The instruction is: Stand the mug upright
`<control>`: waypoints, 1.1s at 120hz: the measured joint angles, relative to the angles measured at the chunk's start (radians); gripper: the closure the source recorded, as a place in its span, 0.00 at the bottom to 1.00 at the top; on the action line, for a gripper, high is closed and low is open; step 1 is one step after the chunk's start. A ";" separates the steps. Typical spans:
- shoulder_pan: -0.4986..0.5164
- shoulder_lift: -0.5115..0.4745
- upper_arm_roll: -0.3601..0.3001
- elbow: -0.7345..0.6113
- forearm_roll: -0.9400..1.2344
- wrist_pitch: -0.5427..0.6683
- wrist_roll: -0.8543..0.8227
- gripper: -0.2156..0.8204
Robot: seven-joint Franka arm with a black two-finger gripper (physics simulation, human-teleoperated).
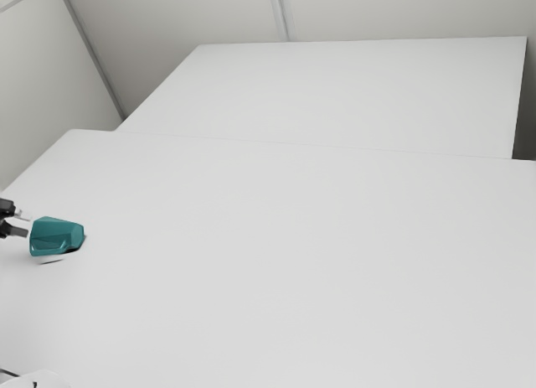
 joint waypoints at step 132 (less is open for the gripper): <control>-0.008 0.024 -0.094 -0.006 -0.036 -0.002 0.008 0.90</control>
